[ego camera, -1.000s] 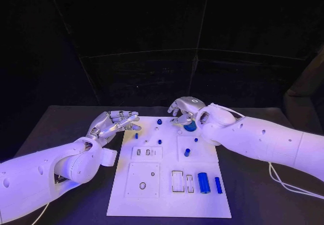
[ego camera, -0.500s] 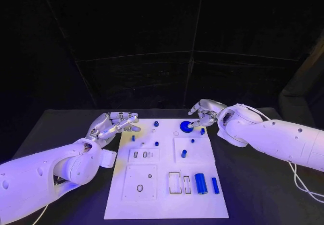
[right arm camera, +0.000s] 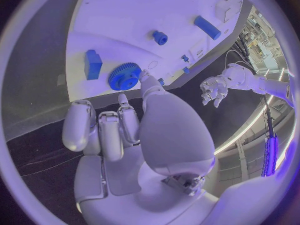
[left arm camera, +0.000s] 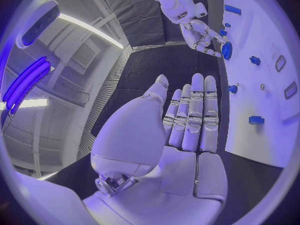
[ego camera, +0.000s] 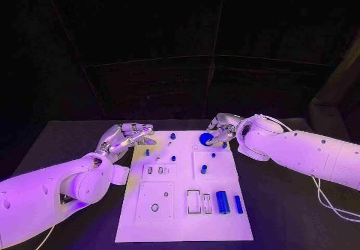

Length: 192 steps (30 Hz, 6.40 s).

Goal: Assemble the parts on the task board

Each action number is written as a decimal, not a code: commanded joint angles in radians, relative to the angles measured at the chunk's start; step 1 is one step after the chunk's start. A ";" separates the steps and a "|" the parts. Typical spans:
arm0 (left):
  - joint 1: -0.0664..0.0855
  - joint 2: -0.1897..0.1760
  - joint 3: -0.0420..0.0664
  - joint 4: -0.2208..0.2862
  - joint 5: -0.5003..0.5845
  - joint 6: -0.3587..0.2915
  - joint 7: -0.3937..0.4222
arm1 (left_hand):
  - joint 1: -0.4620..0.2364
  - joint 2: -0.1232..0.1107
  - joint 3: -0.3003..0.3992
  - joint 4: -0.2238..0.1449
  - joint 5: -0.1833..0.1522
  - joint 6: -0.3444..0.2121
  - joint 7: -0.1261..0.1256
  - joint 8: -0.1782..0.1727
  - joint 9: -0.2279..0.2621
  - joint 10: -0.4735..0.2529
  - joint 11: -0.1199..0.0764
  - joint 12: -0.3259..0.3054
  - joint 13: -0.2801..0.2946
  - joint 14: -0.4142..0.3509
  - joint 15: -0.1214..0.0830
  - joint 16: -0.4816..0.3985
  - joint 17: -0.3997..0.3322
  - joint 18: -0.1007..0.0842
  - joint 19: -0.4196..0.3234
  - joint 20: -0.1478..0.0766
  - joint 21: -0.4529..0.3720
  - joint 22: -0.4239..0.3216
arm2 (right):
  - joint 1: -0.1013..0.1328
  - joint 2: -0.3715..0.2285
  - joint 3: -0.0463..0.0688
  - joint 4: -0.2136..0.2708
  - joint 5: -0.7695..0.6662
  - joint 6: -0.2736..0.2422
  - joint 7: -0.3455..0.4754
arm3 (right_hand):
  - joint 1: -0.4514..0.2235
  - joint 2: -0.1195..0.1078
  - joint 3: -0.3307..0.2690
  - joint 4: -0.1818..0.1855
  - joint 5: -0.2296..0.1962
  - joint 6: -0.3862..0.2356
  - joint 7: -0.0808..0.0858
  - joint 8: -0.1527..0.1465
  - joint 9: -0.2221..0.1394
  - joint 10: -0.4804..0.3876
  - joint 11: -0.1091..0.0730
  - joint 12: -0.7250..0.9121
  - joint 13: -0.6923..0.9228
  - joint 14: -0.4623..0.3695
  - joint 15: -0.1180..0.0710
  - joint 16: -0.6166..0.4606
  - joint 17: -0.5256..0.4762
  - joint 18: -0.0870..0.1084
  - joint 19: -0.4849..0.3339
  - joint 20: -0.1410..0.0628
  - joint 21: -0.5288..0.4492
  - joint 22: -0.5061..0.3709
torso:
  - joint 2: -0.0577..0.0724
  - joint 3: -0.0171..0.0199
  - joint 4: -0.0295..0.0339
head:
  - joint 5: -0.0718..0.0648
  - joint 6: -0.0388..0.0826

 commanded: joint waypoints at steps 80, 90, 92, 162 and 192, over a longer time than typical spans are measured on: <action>0.001 0.002 0.000 -0.011 -0.004 0.036 -0.022 | 0.012 0.015 0.004 -0.017 0.002 0.003 0.005 -0.009 -0.002 0.004 0.006 -0.013 -0.002 -0.001 0.001 -0.011 0.006 0.013 0.002 0.004 -0.009 -0.004 | -0.006 0.054 0.000 0.016 -0.264 -0.100 -0.042 | 0.010 0.076 0.182 -0.125 -0.032 0.215 -0.048 0.057 -0.002 0.091 -0.041 0.119 0.188 0.084 -0.030 0.026 0.153 -0.044 0.060 -0.031 0.065 0.128 | 0.001 0.0005 -0.0002 | 0.000 -0.013; 0.001 0.000 0.000 -0.010 -0.004 0.036 -0.023 | 0.013 0.017 0.005 -0.019 0.002 0.003 0.004 -0.010 -0.002 0.004 0.005 -0.015 -0.002 -0.001 0.001 -0.012 0.007 0.013 0.002 0.004 -0.009 -0.004 | -0.006 0.061 0.000 0.106 -0.240 -0.170 -0.028 | -0.042 0.055 0.184 -0.107 -0.013 0.212 -0.047 0.042 -0.004 0.087 -0.041 0.112 0.183 0.084 -0.029 0.026 0.152 -0.047 0.068 -0.030 0.072 0.143 | 0.001 -0.0008 0.0010 | 0.004 -0.012; 0.001 0.000 0.000 -0.010 -0.004 0.036 -0.023 | 0.013 0.017 0.005 -0.019 0.002 0.003 0.004 -0.010 -0.002 0.004 0.005 -0.015 -0.002 -0.001 0.001 -0.012 0.007 0.013 0.002 0.004 -0.009 -0.004 | -0.006 0.076 0.000 0.110 -0.243 -0.180 -0.026 | -0.045 0.055 0.185 -0.105 -0.013 0.211 -0.047 0.040 -0.004 0.087 -0.041 0.112 0.183 0.084 -0.028 0.026 0.152 -0.047 0.069 -0.030 0.073 0.146 | 0.001 -0.0005 0.0021 | 0.005 -0.012; 0.002 -0.017 0.000 -0.010 -0.004 0.027 -0.026 | 0.010 0.019 0.005 -0.022 0.002 0.004 0.006 -0.015 -0.002 0.006 0.007 -0.021 -0.003 -0.001 0.002 -0.016 0.011 0.012 0.003 0.005 -0.010 -0.006 | -0.042 0.021 -0.012 0.153 0.035 -0.342 0.212 | -0.082 0.042 0.024 0.001 0.079 0.089 -0.011 -0.008 0.000 0.023 -0.007 0.020 0.107 0.082 0.003 0.022 0.145 -0.049 0.070 0.001 0.079 0.160 | -0.005 0.0055 -0.0169 | 0.022 -0.014; 0.001 0.014 -0.002 -0.041 -0.004 0.039 -0.024 | 0.012 0.022 0.008 -0.028 0.002 0.013 0.000 -0.015 0.000 0.017 0.002 -0.023 -0.001 0.001 0.000 -0.020 0.015 0.013 0.004 0.004 -0.012 -0.007 | -0.102 -0.165 -0.013 0.021 0.229 -0.170 0.408 | 0.034 0.042 0.029 -0.105 0.064 0.072 -0.006 -0.021 -0.004 -0.011 -0.006 -0.034 0.063 0.082 0.004 0.023 0.152 -0.046 0.061 0.001 0.071 0.146 | -0.010 0.0132 -0.0271 | -0.009 -0.014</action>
